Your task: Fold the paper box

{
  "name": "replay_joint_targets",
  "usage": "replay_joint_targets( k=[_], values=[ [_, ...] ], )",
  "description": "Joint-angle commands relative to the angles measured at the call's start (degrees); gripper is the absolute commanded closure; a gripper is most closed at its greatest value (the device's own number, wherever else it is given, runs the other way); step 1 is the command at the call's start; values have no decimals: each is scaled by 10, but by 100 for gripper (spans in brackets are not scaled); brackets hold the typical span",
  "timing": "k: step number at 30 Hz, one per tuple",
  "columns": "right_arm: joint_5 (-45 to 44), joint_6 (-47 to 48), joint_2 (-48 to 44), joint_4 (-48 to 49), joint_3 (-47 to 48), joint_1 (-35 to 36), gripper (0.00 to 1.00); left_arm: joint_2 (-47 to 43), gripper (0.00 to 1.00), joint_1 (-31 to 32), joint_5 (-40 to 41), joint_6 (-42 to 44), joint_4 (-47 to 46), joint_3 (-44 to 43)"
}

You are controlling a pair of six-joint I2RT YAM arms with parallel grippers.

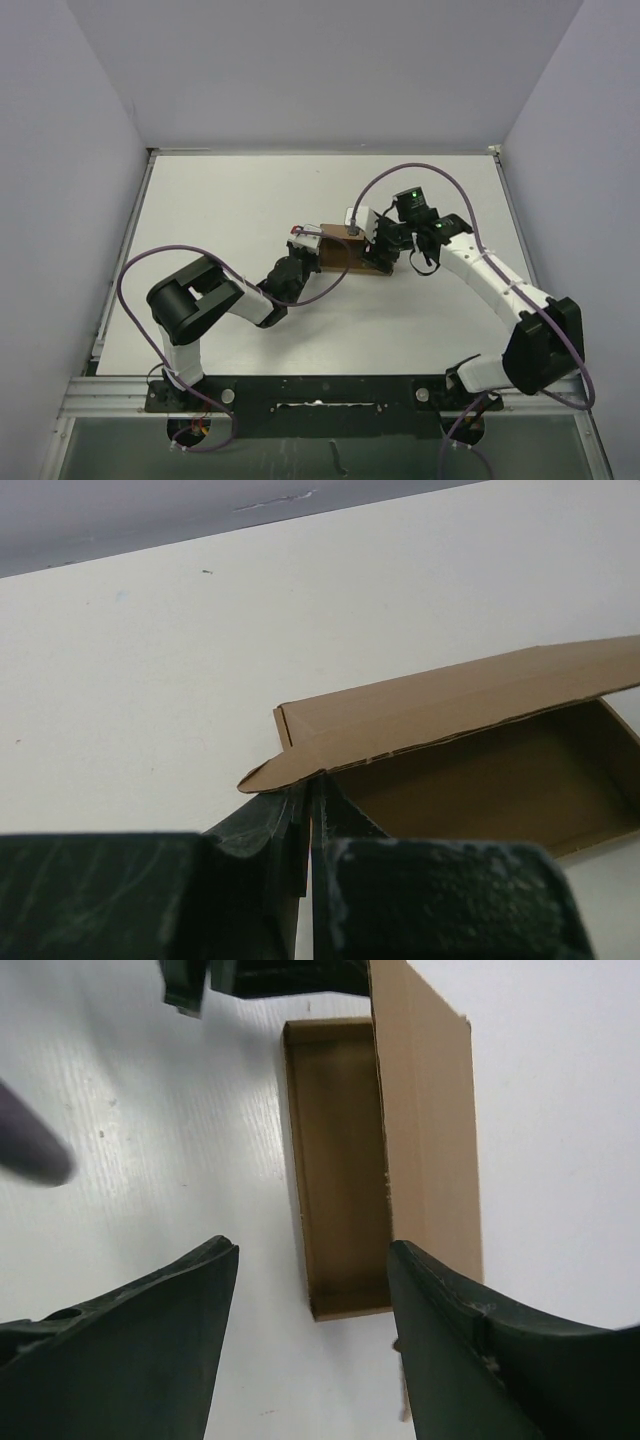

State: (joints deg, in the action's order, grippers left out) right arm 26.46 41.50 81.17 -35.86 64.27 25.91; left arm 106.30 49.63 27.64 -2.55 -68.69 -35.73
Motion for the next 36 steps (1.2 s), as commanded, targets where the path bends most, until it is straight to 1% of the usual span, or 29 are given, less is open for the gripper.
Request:
replay_joint_targets(
  k=[1,5,9,14,15,17,22,28,33,35,36],
  values=[
    [72,48,-73,3,-5,-9,38,-27,100,4,-7,-5,-10,-7],
    [57,50,-70,23,-6,-31,38,-25,100,4,-10,-7,-8,-9],
    [47,56,-53,30,-7,-24,38,-25,100,3,-10,-8,-5,-13],
    [-16,67,-29,61,-34,2,39,-25,100,4,-10,-8,-4,-14],
    [-31,68,-26,70,-37,5,40,-25,100,4,-10,-8,-4,-13],
    [-62,67,-23,83,-40,9,46,-24,100,5,-10,-8,-5,-13],
    [-105,69,-22,112,-55,16,59,-24,100,4,-10,-9,-7,-11],
    [-142,79,-19,136,-67,24,80,-26,100,5,-11,-9,-9,-7],
    [-150,82,-21,145,-73,27,97,-30,100,5,-12,-9,-9,-3],
    [-149,84,-24,148,-78,27,100,-33,100,4,-13,-9,-10,0],
    [-149,86,-26,149,-80,27,100,-34,100,4,-14,-10,-10,2]
  ],
)
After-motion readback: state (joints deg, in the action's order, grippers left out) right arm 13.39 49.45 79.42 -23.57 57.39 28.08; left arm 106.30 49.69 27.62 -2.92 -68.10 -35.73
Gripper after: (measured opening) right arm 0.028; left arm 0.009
